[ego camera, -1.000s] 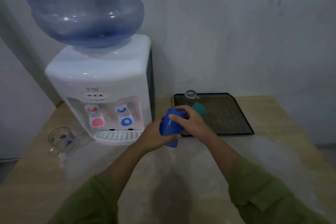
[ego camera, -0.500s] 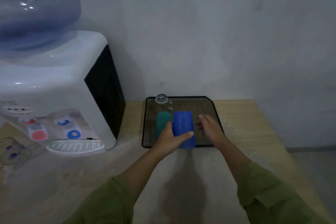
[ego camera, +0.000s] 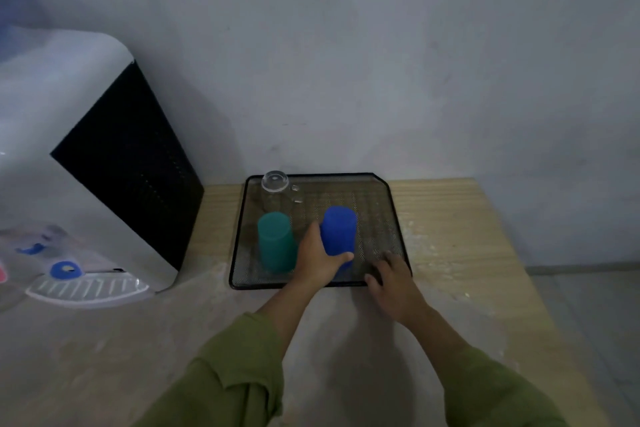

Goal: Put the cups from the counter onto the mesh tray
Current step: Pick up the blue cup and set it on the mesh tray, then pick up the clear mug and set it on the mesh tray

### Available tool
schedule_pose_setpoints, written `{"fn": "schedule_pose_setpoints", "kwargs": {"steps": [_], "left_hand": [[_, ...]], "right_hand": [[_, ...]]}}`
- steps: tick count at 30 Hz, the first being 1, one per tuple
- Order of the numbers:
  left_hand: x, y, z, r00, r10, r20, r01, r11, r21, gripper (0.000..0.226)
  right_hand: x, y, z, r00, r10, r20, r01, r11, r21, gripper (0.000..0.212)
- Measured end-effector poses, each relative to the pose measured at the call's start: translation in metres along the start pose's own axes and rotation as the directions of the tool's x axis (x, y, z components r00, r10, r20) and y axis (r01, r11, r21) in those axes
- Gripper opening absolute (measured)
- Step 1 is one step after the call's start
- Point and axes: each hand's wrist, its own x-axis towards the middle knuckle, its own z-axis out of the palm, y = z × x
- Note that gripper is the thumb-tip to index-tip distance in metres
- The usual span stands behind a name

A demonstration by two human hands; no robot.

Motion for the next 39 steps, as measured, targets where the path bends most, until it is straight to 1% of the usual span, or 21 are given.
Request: {"fn": "schedule_pose_setpoints", "kwargs": {"steps": [4,8,11,14,17,20,22,24,29,32,34,37,39], "left_hand": [[0.003,-0.008,0.007,1.000,-0.018,-0.022,0.017,1.000,-0.016,0.072],[0.002,-0.016,0.009,1.000,0.030,-0.006,-0.030,0.999,0.013,0.076],[0.002,-0.022,0.008,0.999,0.051,0.009,-0.051,0.998,0.038,0.075],[-0.001,-0.026,0.003,0.997,0.076,0.014,-0.076,0.996,0.044,0.076],[-0.010,-0.032,-0.004,0.994,0.106,0.017,-0.106,0.994,0.022,0.075],[-0.026,-0.044,-0.017,0.983,0.181,0.017,-0.181,0.983,-0.008,0.069],[-0.039,-0.053,-0.030,0.971,0.240,0.020,-0.240,0.971,0.006,0.063],[-0.054,-0.065,-0.046,0.968,0.251,0.014,-0.251,0.968,0.016,0.058],[-0.096,-0.113,-0.104,0.977,0.209,-0.050,-0.209,0.978,0.018,0.045],[-0.118,-0.149,-0.148,0.973,0.189,-0.131,-0.189,0.982,0.013,0.040],[-0.130,-0.174,-0.179,0.964,0.186,-0.188,-0.187,0.982,0.015,0.039],[-0.146,-0.213,-0.231,0.951,0.135,-0.277,-0.132,0.991,0.031,0.038],[-0.151,-0.231,-0.261,0.931,0.130,-0.340,-0.116,0.991,0.061,0.038]], "right_hand": [[0.000,0.002,0.004,1.000,0.007,-0.011,-0.007,0.999,0.031,0.049],[0.001,0.001,0.007,0.999,0.021,-0.024,-0.020,1.000,0.021,0.049],[0.002,-0.001,0.006,0.999,0.038,-0.018,-0.038,0.999,0.017,0.048],[0.003,-0.004,0.004,0.998,0.052,-0.032,-0.051,0.998,0.034,0.044],[0.000,-0.013,0.005,0.986,0.071,-0.150,-0.060,0.995,0.078,0.034],[-0.011,-0.032,0.011,0.946,0.097,-0.309,-0.060,0.990,0.126,0.024],[-0.021,-0.050,0.018,0.911,0.071,-0.407,-0.027,0.993,0.112,0.016],[-0.031,-0.067,0.029,0.889,0.027,-0.457,0.012,0.996,0.083,0.013],[-0.057,-0.118,0.069,0.922,-0.035,-0.385,0.075,0.993,0.090,0.016],[-0.067,-0.156,0.092,0.955,-0.059,-0.289,0.088,0.992,0.088,0.022],[-0.072,-0.182,0.107,0.969,-0.105,-0.225,0.125,0.989,0.075,0.027],[-0.079,-0.221,0.130,0.968,-0.210,-0.135,0.223,0.971,0.089,0.032],[-0.081,-0.239,0.143,0.966,-0.250,-0.057,0.255,0.962,0.093,0.039]]}}
